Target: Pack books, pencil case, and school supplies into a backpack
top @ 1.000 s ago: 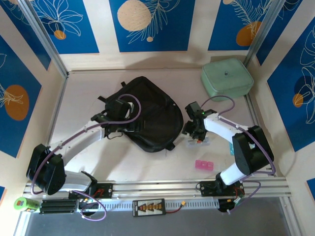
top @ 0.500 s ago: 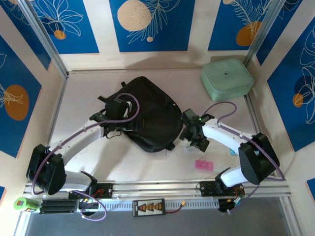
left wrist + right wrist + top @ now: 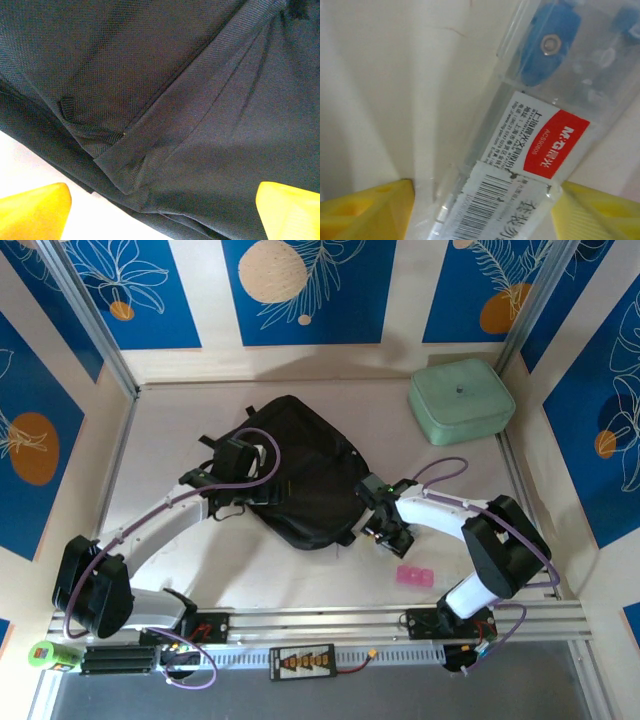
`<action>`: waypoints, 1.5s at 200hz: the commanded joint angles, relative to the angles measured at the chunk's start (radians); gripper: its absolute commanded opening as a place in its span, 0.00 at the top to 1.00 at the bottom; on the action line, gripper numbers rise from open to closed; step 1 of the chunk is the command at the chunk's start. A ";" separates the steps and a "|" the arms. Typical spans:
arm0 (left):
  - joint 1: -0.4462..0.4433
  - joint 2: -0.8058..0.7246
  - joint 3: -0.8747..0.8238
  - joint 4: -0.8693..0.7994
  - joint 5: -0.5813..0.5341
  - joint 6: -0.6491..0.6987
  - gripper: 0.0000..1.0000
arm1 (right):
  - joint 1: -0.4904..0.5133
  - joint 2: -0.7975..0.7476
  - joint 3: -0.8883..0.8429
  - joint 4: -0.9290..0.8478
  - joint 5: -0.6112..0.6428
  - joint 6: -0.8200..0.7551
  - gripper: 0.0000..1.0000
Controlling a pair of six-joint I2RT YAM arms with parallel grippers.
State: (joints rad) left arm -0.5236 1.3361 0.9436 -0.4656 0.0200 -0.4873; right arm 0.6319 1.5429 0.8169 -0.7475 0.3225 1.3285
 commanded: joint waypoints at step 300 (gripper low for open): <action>-0.136 0.513 0.418 -0.069 0.200 0.156 0.89 | -0.113 -0.357 -0.019 0.050 0.068 -0.387 0.61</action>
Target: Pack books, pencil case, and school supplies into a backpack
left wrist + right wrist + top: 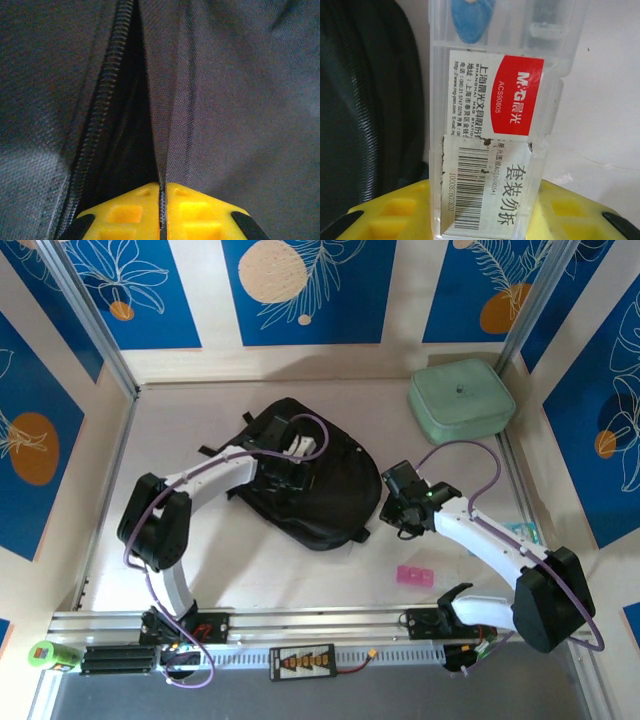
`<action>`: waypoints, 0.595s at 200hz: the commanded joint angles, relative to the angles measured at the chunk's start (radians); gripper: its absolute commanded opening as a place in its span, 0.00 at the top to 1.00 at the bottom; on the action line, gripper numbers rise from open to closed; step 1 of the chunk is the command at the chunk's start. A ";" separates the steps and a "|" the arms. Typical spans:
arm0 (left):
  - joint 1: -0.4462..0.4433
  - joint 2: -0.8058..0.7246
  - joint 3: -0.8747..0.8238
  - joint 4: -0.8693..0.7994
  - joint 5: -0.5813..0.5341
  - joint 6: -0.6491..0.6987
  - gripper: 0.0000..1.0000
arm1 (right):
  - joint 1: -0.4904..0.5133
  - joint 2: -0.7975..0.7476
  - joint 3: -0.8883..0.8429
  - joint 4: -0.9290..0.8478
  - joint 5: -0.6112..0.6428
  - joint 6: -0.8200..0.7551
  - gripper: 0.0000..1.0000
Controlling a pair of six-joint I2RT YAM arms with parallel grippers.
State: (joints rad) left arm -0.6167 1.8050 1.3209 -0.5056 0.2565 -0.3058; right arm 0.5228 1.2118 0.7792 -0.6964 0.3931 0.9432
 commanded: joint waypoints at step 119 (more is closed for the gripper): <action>-0.038 -0.024 0.261 -0.336 -0.355 0.164 0.47 | -0.008 -0.046 0.027 0.073 -0.058 -0.051 0.62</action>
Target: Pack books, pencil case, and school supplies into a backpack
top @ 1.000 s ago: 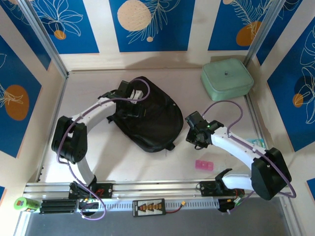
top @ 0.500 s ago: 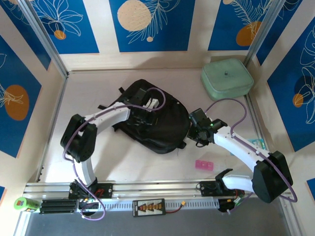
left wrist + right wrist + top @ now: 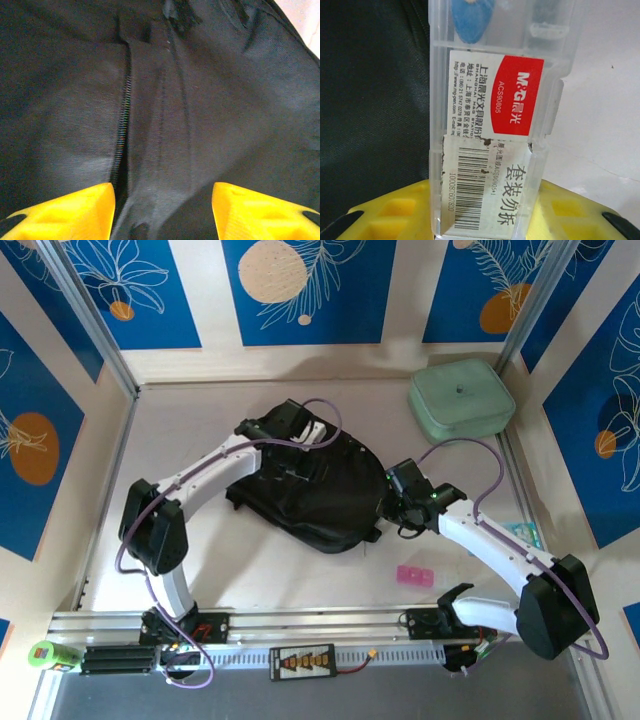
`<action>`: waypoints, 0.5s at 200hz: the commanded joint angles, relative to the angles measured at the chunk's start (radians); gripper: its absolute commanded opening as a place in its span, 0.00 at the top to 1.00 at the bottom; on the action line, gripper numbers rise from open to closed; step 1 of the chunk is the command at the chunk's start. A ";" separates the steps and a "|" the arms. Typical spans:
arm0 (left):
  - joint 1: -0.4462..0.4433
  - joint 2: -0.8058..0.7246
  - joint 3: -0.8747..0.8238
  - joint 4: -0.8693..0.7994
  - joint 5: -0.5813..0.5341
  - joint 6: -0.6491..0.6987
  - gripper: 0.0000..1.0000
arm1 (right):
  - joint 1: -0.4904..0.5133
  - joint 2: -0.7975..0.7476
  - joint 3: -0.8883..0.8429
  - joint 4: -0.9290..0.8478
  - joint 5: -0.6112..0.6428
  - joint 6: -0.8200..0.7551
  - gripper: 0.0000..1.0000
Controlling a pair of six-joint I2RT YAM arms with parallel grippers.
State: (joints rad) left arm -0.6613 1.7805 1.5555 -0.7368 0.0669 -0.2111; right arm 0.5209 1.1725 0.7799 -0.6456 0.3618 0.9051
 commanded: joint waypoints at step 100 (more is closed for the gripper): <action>-0.012 0.200 0.097 -0.112 -0.239 0.131 0.41 | -0.004 -0.005 0.023 0.029 -0.029 0.003 0.62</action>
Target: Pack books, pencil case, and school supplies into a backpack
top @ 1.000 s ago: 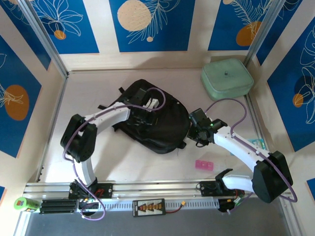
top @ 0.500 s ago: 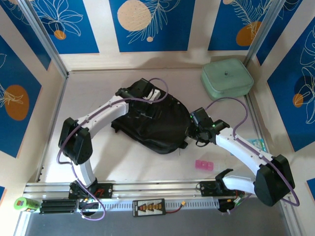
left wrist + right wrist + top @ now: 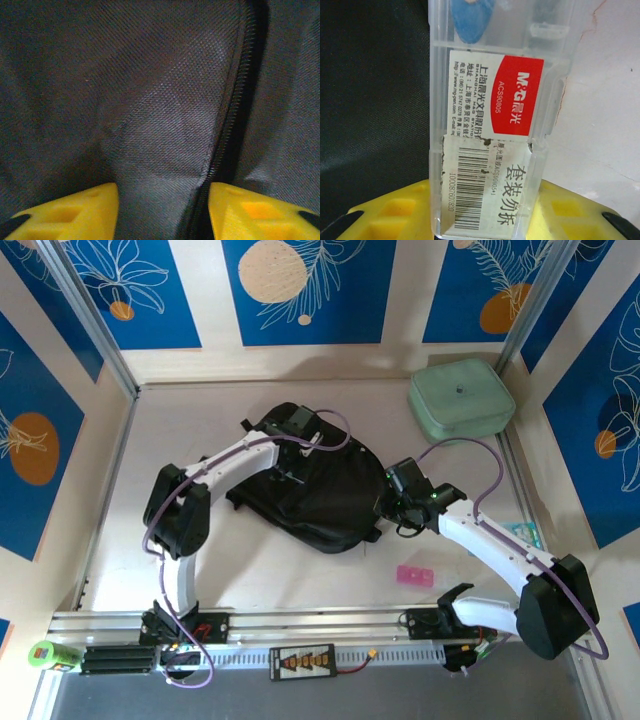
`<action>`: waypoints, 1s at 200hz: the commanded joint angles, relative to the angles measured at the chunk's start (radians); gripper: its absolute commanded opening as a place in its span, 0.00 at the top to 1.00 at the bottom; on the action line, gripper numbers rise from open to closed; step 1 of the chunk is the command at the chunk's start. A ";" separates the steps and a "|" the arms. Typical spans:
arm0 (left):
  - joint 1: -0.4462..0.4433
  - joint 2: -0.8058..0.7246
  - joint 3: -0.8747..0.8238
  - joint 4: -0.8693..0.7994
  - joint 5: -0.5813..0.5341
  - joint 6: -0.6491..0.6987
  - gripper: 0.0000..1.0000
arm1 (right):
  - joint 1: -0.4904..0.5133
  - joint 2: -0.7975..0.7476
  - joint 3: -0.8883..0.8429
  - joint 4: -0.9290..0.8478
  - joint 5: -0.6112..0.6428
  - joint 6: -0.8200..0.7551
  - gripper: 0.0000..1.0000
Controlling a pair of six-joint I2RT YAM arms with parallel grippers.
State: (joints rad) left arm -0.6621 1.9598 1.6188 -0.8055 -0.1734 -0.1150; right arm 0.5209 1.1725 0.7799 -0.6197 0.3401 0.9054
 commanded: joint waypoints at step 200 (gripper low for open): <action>-0.054 0.109 0.018 -0.046 -0.337 0.016 0.65 | -0.010 0.012 0.026 0.016 -0.017 0.023 0.62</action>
State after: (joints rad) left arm -0.7269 2.0678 1.6627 -0.8265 -0.4095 -0.0994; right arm 0.5163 1.1839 0.7799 -0.6128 0.3359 0.9108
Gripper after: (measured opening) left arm 0.389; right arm 0.408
